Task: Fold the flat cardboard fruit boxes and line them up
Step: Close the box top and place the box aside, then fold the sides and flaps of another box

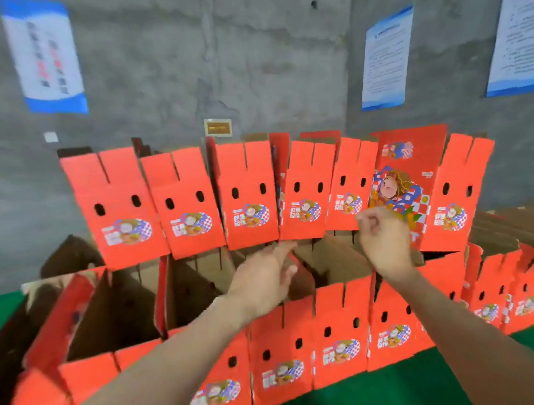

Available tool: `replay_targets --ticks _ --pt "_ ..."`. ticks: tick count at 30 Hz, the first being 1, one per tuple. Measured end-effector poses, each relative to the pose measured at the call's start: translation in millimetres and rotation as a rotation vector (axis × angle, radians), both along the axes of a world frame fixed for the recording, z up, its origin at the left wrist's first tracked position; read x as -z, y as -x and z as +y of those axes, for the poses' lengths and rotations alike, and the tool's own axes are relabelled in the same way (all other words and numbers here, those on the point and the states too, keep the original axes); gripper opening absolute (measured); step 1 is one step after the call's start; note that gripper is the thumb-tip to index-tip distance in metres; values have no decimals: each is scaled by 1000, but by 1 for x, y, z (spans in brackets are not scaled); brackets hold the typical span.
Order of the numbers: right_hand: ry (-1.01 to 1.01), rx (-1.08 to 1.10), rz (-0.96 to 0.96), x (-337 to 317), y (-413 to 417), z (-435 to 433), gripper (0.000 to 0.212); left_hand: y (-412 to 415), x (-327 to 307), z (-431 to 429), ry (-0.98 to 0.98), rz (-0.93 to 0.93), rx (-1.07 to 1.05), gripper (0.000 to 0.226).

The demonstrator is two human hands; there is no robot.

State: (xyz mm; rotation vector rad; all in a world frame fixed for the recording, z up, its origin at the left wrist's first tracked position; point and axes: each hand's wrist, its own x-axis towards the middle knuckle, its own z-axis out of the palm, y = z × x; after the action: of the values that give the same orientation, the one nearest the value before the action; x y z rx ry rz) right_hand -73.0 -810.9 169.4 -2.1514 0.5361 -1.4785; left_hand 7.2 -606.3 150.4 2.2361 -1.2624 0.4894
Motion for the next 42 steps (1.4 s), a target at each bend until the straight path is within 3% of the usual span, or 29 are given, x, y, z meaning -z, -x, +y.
replay_targets --ticks 2,3,5,7,11,15,22,26,28,30,34,36,39,42 --pt "-23 -163 -86 -6 -4 58 20 11 -5 76 296 38 -64 16" --pt "-24 -265 -96 -4 -7 92 25 13 -2 119 431 45 -148 16" --pt "8 -438 -54 11 -12 164 34 17 11 211 635 40 -393 41" --pt "82 -598 4 36 -10 236 37 20 39 308 746 95 -643 50" --pt "163 -875 131 82 -11 357 32 40 124 490 858 330 -1053 39" --pt "222 -952 214 102 -25 447 32 45 182 597 708 439 -1294 11" --pt "205 -994 304 113 -38 550 38 -26 209 644 269 478 -1163 54" --pt "273 -959 432 138 -38 567 41 -36 244 645 -292 626 -1078 64" --pt "302 -929 547 155 -40 567 45 -16 269 637 -449 610 -1016 62" --pt "310 -904 703 175 -44 567 42 6 280 628 -447 513 -1005 67" --pt "231 -804 1090 218 -51 575 12 4 265 656 -247 382 -1135 69" --pt "113 -729 1265 238 -50 580 38 0 266 686 -247 465 -1224 73" --pt "-117 -682 1325 257 -47 587 56 6 281 716 -276 595 -1261 76" --pt "-499 -626 1186 263 -51 595 35 16 292 720 -191 580 -1248 77"
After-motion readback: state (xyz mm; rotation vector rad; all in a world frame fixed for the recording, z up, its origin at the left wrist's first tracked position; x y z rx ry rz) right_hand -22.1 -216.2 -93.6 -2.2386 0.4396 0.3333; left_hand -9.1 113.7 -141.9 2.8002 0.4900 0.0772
